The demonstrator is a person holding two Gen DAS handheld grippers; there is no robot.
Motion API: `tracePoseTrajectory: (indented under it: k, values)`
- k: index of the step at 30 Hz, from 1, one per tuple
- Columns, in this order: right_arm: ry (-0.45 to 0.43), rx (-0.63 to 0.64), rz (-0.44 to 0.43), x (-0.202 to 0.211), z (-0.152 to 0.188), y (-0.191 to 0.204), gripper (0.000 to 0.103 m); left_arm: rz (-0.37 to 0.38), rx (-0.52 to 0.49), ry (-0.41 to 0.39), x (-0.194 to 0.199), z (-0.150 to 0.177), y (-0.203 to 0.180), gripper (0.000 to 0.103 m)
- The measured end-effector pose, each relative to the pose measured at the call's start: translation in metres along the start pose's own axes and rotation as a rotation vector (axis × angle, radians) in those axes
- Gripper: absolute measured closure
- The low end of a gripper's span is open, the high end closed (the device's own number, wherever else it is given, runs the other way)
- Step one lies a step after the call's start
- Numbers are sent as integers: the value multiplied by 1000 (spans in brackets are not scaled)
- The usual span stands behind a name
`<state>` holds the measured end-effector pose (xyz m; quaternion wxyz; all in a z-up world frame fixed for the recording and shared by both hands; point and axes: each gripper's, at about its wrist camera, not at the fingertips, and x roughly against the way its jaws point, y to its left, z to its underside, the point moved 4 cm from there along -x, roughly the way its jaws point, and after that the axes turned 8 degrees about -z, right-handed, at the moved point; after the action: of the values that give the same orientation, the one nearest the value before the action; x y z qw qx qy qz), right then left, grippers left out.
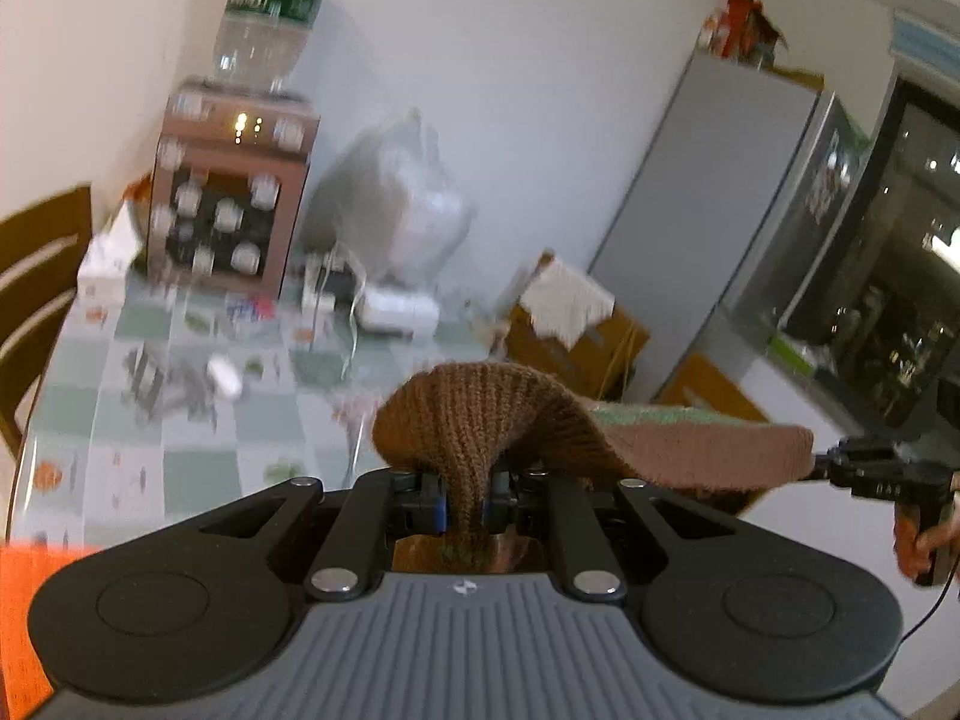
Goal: Fold clothes
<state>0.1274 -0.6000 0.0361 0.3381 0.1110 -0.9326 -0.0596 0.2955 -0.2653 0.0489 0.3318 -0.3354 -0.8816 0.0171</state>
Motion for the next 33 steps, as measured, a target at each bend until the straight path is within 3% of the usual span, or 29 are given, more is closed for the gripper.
tracePoseTrajectory:
  k: [7,15,23,26,33]
  values:
    - [134,-94,-36,-41,106,31,99,-77,102,205,-8,115,28,89]
    - [223,-88,-30,-59,188,58,99,-125,104,279,0,207,42,89]
    - [280,-102,-69,-67,243,64,98,-130,93,335,-5,265,50,87]
    - [313,-114,-89,-70,258,65,91,-131,114,354,-6,281,56,84]
    - [320,-147,-161,-54,261,66,82,-96,149,364,14,287,66,72]
